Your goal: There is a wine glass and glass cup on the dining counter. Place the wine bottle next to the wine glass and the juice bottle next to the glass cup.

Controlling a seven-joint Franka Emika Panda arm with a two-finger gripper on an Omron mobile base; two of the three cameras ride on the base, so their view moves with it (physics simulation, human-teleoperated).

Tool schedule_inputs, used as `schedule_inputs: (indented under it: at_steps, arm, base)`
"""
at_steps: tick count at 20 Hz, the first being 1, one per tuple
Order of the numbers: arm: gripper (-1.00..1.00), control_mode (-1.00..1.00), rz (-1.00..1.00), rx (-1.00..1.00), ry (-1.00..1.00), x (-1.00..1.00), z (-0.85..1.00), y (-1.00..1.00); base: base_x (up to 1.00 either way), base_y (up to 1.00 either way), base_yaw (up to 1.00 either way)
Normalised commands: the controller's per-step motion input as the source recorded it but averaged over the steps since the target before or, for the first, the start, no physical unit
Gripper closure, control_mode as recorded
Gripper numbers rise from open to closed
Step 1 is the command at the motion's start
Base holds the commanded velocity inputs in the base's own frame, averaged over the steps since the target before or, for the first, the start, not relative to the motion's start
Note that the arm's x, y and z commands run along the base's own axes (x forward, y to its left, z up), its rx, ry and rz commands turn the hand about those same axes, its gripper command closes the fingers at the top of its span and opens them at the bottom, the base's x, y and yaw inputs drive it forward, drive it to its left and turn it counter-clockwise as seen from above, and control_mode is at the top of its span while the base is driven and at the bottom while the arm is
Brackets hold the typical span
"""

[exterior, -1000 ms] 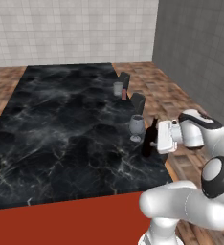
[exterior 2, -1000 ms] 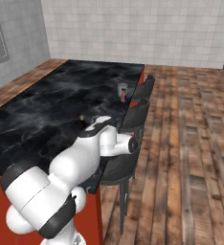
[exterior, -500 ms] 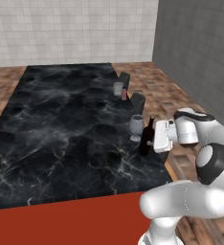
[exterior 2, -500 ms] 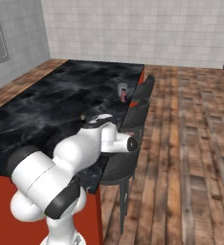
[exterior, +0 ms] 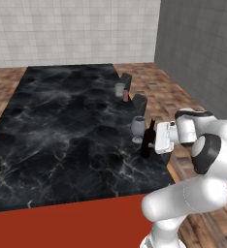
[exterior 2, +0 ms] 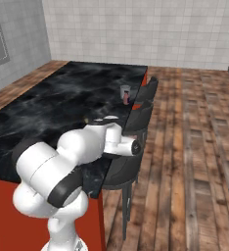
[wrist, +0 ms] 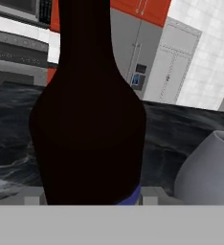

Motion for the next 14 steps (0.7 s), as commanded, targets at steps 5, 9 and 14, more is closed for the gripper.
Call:
schedule_inputs:
  at_steps: [5,9,14]
  arm:
    - [1.0,-1.0,0.0,0.0,0.0,0.21,-0.11,-0.02]
    - [1.0,-1.0,0.0,0.0,0.0,0.19,-0.09,-0.01]
    - [1.0,-1.0,0.0,0.0,-0.02,0.09,-0.13,0.0]
  base:
    - [0.0,0.0,0.0]
    - [0.0,0.0,0.0]
    - [0.0,0.0,0.0]
